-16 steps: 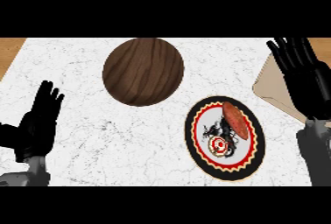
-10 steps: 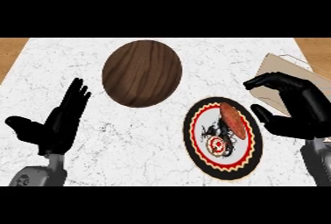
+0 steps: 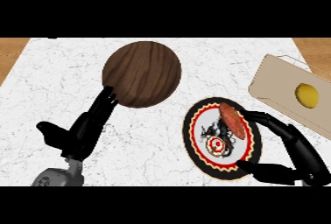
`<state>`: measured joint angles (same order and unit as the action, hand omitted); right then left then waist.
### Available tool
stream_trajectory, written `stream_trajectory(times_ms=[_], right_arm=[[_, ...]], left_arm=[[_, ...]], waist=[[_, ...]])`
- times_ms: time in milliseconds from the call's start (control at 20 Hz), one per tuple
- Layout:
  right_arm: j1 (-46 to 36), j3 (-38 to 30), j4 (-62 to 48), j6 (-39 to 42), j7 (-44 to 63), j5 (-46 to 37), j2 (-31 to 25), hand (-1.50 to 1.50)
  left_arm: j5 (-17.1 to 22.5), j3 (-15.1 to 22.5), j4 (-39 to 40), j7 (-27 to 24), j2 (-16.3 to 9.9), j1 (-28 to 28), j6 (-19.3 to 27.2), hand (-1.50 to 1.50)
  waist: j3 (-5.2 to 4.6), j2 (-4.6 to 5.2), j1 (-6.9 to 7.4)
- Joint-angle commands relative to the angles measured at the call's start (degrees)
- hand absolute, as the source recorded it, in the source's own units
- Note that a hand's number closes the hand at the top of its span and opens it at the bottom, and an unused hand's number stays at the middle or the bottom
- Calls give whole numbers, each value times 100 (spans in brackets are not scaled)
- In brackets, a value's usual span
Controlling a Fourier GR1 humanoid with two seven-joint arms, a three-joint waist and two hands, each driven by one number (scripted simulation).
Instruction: Pick the cupcake from the plate and place it in the bowl
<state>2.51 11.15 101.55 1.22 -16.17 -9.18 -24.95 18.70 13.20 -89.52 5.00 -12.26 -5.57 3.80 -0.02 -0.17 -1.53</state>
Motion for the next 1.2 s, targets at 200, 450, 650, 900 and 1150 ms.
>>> stream_trajectory(times_ms=[200, 450, 650, 900, 1150], right_arm=[[344, 421, 1281, -253, 1543, -2305, -968, -150], [140, 938, 2087, 835, 3645, -2896, -1026, -150], [-380, 1522, 2429, 1790, 5197, -2943, -579, -150], [-730, 2178, 1925, 2376, 6253, -3038, 251, -150], [-1127, 1886, 1554, 2936, 6875, -2956, 608, -150]], left_arm=[[-91, 84, 41, 52, 44, -92, -53, 0], [75, -24, 155, 108, 34, -256, -257, 0], [-69, 82, -48, 161, 37, -71, -191, 0], [62, -107, 108, 339, 84, -266, -261, 0], [-168, -81, 300, 194, 279, -425, -273, 0]], waist=[[-24, -25, 10], [-26, 11, 127], [-16, 14, 242], [-5, 21, 188], [0, 19, 155]])
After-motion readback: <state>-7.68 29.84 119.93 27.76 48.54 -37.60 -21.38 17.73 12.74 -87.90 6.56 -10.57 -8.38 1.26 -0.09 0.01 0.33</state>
